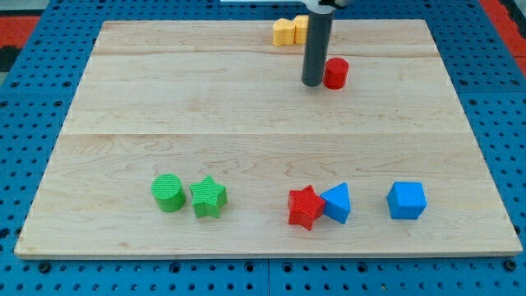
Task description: Push the red circle towards bottom of the board
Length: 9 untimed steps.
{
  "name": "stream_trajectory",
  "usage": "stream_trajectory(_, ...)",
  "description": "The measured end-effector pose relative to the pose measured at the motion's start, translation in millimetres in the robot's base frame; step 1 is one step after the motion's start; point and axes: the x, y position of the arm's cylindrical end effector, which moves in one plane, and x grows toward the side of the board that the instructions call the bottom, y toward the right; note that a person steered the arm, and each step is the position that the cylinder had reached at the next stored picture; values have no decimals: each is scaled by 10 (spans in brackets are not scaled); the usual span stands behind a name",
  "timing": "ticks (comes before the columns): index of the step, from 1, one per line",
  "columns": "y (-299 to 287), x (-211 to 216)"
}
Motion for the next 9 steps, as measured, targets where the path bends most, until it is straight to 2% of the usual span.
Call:
stream_trajectory(1, -86, -471)
stream_trajectory(2, 164, -557)
stream_trajectory(4, 348, 390)
stream_trajectory(6, 297, -161)
stream_trajectory(7, 561, -70)
stream_trajectory(8, 581, 510)
stream_trajectory(9, 589, 776)
